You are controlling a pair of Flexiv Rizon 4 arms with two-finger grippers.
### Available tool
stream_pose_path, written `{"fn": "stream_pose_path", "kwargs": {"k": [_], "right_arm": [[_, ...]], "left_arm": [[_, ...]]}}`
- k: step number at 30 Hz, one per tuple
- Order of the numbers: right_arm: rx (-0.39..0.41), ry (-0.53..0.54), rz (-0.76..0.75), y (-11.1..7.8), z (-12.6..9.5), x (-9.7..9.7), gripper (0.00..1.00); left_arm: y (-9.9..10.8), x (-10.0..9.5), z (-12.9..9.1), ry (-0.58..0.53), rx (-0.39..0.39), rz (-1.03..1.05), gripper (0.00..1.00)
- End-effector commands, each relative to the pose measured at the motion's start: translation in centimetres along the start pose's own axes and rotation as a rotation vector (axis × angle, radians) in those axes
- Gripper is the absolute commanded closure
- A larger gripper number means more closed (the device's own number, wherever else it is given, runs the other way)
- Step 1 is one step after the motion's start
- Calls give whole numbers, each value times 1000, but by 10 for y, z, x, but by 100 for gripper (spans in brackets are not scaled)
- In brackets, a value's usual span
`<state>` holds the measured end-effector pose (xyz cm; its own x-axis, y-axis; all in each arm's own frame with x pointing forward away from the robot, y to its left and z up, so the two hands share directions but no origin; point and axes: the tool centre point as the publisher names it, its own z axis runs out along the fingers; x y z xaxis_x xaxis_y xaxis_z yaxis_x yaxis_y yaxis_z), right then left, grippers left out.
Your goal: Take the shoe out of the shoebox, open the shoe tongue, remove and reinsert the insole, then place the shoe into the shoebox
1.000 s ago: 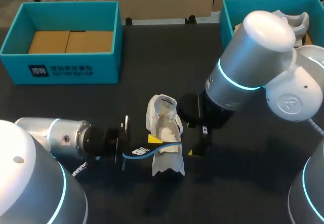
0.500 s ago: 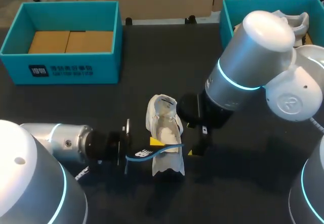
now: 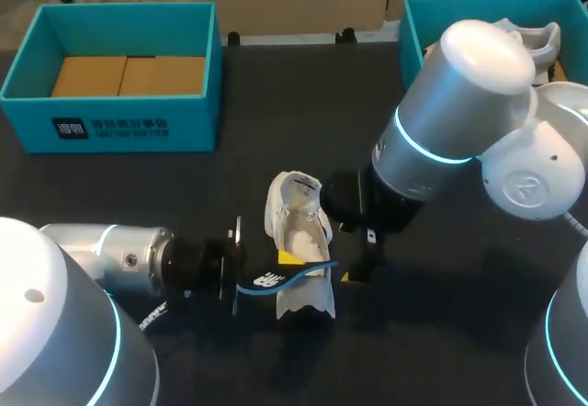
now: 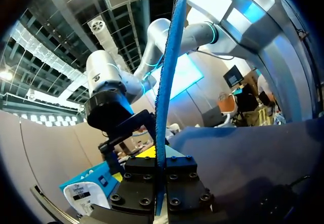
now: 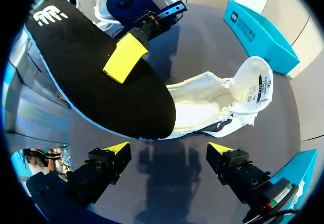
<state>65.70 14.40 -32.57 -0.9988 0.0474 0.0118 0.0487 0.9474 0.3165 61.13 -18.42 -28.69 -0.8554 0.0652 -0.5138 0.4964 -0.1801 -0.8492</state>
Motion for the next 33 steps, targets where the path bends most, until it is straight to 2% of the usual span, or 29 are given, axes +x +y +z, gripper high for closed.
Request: {"fn": "stream_pose_path", "kwargs": {"k": [1, 33], "right_arm": [[-1, 0, 0, 0, 1, 0, 0], [-1, 0, 0, 0, 1, 0, 0]], "left_arm": [[6, -1, 1, -4, -5, 2, 100], [22, -2, -13, -15, -78, -36, 100]]}}
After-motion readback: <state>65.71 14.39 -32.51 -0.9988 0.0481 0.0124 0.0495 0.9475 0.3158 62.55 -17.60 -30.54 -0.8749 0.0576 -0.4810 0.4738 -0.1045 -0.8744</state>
